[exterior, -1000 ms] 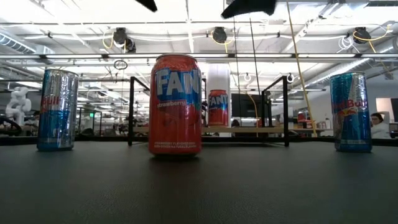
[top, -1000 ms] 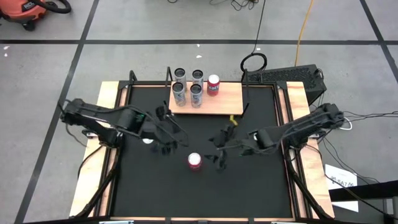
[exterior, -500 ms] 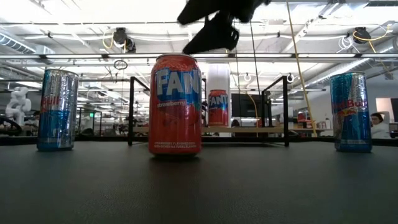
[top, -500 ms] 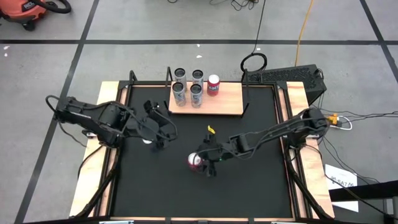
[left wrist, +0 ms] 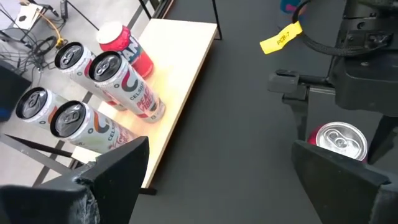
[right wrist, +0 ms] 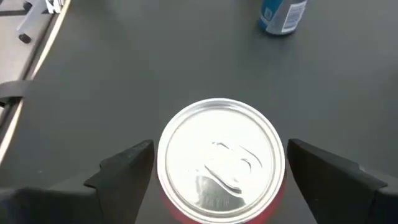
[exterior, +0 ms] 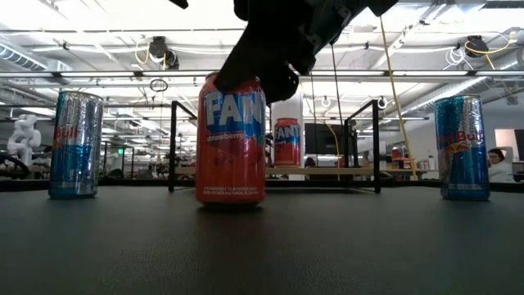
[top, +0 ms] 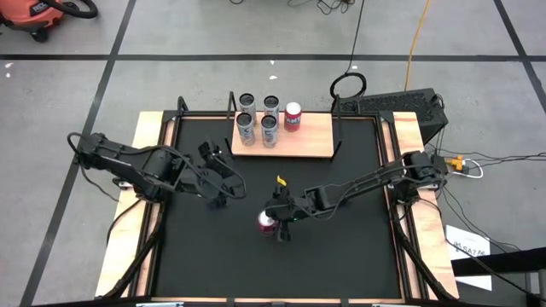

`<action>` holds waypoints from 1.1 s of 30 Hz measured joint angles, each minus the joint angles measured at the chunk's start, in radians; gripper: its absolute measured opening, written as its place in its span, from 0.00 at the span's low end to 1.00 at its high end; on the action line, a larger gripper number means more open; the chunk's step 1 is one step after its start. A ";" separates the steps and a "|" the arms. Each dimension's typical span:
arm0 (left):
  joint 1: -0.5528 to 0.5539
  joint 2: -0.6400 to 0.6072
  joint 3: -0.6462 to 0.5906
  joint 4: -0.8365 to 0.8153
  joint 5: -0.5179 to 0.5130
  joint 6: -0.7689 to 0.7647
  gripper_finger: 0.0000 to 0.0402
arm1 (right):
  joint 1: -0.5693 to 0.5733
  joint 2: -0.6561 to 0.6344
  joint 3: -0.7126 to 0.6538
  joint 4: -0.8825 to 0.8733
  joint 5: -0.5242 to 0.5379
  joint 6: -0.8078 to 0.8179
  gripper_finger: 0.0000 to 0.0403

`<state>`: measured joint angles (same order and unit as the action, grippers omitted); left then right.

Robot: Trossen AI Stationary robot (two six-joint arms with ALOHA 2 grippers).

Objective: Place canned beverage on shelf
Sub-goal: Put the red soda can on the shelf aligned with the other red soda can

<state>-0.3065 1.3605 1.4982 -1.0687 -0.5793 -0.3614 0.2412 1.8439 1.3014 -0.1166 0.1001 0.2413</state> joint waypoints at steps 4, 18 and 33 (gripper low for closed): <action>0.003 0.000 0.000 -0.016 -0.003 0.000 0.96 | -0.013 -0.001 0.000 -0.001 -0.001 0.027 0.86; 0.145 -0.002 0.000 -0.048 0.009 0.138 0.96 | -0.078 -0.003 0.002 -0.018 -0.085 0.100 0.67; 0.357 -0.002 0.000 -0.006 0.117 0.334 0.96 | -0.087 0.049 0.000 -0.039 -0.129 0.140 0.77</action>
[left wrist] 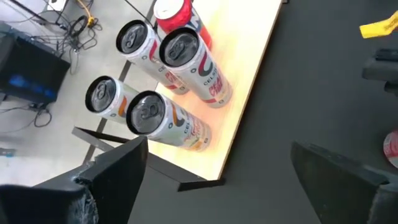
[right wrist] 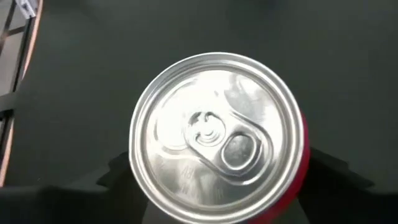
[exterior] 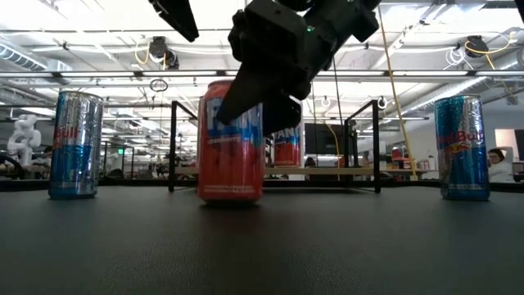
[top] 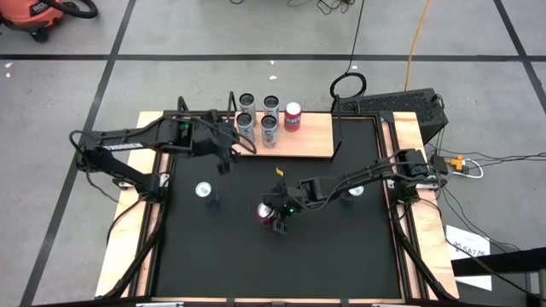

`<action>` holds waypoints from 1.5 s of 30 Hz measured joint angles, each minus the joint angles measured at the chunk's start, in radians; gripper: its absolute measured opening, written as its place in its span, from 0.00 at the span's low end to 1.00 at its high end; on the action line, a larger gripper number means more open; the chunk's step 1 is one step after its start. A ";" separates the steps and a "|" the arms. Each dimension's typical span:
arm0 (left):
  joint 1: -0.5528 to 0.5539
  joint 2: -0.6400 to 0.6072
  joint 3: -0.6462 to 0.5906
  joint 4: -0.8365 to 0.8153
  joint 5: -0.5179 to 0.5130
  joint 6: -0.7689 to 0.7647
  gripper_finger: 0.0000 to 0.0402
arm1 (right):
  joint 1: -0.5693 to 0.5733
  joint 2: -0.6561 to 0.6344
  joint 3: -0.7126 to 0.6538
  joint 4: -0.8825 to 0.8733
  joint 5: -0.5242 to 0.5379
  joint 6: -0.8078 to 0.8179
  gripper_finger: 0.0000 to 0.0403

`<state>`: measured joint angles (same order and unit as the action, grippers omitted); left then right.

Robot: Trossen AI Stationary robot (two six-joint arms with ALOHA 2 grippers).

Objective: Place canned beverage on shelf
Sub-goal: Put the red soda can on the shelf aligned with the other red soda can

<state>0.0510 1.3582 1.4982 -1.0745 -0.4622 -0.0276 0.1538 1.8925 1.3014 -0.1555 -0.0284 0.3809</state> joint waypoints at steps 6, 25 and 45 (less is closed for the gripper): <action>0.058 0.000 0.000 0.028 0.038 0.089 0.96 | -0.037 -0.023 -0.002 -0.019 0.004 0.004 0.71; 0.266 -0.004 0.000 0.170 0.203 0.225 0.96 | -0.408 -0.295 -0.001 -0.332 0.128 -0.146 0.71; 0.324 -0.003 0.000 0.212 0.225 0.245 0.96 | -0.629 -0.187 0.000 -0.208 -0.055 -0.226 0.72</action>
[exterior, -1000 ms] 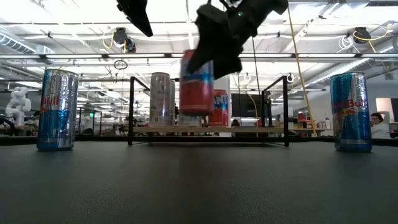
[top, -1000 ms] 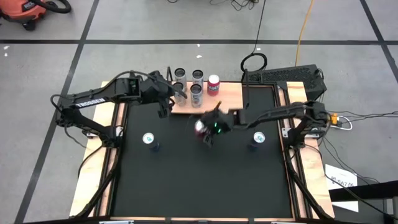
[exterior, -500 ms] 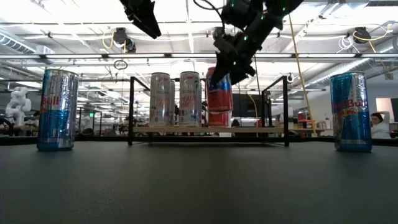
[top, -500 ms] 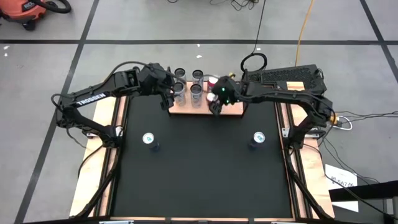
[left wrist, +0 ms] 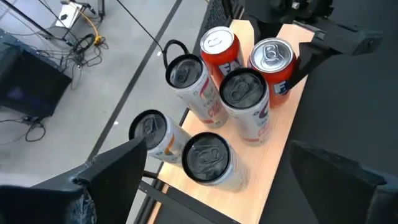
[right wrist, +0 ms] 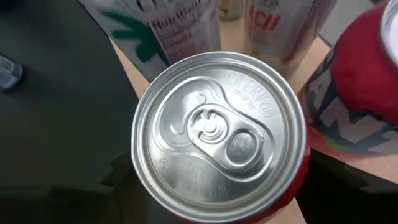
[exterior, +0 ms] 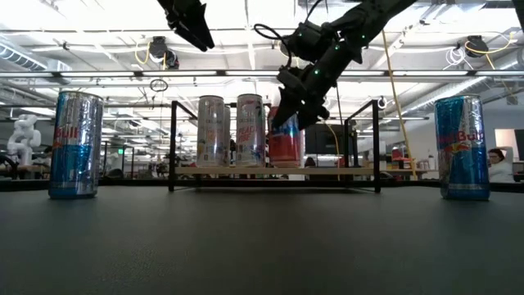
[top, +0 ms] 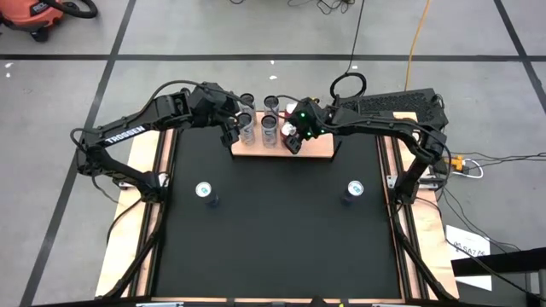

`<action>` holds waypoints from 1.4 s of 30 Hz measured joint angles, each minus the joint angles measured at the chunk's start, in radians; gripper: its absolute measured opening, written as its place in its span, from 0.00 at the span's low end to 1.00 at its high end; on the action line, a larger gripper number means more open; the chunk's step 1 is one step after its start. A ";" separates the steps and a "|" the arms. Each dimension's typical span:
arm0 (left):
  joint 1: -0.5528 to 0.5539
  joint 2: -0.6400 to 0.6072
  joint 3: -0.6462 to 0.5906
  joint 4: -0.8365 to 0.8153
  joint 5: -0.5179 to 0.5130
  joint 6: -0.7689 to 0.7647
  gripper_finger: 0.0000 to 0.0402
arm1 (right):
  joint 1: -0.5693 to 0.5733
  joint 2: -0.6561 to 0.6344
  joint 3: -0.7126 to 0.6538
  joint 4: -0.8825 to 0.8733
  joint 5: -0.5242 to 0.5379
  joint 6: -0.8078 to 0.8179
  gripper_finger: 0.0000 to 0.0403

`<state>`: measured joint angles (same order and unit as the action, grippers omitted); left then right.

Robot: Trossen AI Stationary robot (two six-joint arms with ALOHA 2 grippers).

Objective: Place canned beverage on shelf
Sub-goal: Put the red soda can on the shelf aligned with the other red soda can, then put the right blue soda can on the shelf

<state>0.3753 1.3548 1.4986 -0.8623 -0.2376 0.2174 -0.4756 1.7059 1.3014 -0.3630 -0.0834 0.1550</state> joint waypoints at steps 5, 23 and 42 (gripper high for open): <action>0.006 0.000 0.000 -0.050 0.000 -0.052 0.96 | -0.014 0.010 0.000 -0.008 -0.011 -0.003 0.80; 0.045 -0.140 0.000 -0.072 0.105 -0.047 0.96 | -0.022 -0.094 0.001 -0.030 -0.020 0.064 0.89; -0.065 -0.477 -0.432 0.094 0.283 -0.445 0.96 | 0.151 -0.453 0.001 -0.574 0.195 0.569 0.87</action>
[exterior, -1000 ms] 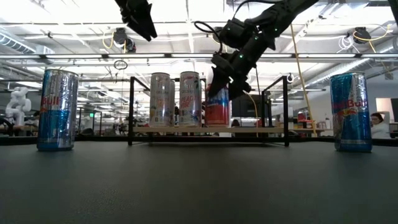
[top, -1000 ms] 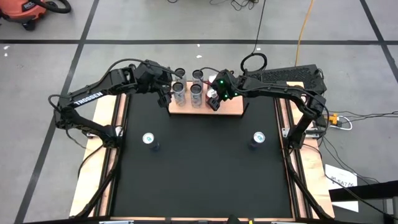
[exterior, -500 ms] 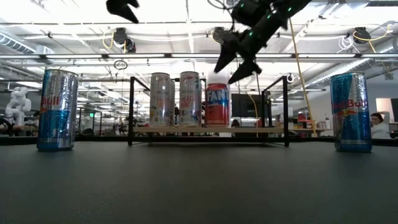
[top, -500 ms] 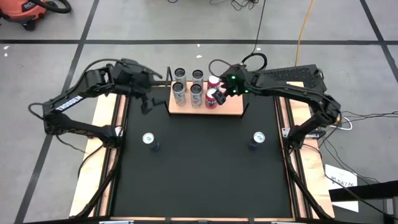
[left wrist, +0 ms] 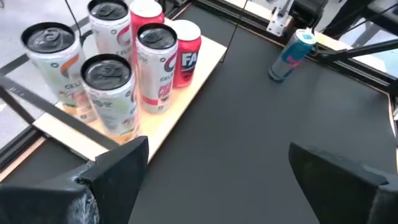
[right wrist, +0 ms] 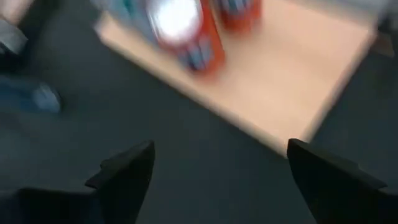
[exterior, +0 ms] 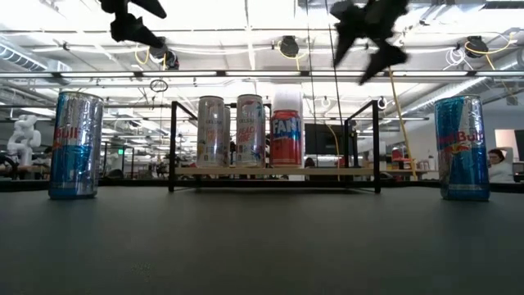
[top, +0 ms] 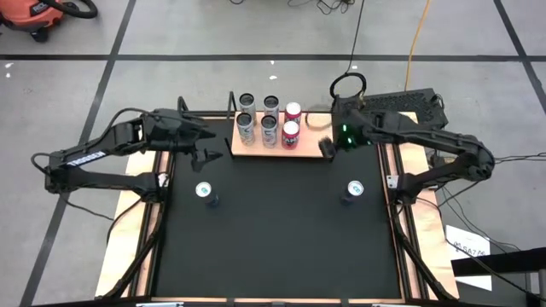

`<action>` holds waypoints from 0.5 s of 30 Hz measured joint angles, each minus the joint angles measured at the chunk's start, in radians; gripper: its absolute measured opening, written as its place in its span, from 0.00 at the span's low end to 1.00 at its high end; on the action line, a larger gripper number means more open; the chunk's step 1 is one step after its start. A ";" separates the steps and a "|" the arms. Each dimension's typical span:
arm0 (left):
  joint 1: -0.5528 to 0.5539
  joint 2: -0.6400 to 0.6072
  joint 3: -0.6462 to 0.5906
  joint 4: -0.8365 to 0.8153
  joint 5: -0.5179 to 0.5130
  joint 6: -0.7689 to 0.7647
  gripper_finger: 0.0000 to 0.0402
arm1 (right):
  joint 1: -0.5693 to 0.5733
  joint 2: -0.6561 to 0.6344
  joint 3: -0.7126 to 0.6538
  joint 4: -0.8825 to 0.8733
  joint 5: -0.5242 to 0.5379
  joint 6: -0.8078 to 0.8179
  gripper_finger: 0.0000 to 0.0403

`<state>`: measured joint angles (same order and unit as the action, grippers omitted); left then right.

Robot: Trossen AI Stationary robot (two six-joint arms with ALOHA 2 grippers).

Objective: Place canned beverage on shelf
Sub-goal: Put the right blue soda can on the shelf

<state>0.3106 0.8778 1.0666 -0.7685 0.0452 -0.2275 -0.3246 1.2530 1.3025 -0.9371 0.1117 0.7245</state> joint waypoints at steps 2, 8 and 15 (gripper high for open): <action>-0.019 0.006 -0.012 0.033 -0.013 -0.002 0.96 | 0.050 -0.010 0.000 -0.117 -0.007 0.082 0.87; -0.052 0.049 -0.028 0.135 -0.055 0.026 0.96 | 0.188 -0.035 0.000 -0.333 -0.068 0.330 0.87; -0.053 0.119 -0.029 0.189 -0.058 0.100 0.96 | 0.298 -0.009 0.000 -0.485 -0.110 0.531 0.87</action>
<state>0.2573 0.9967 1.0378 -0.5800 -0.0124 -0.1278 -0.0265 1.2435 1.3022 -1.4225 0.0018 1.2555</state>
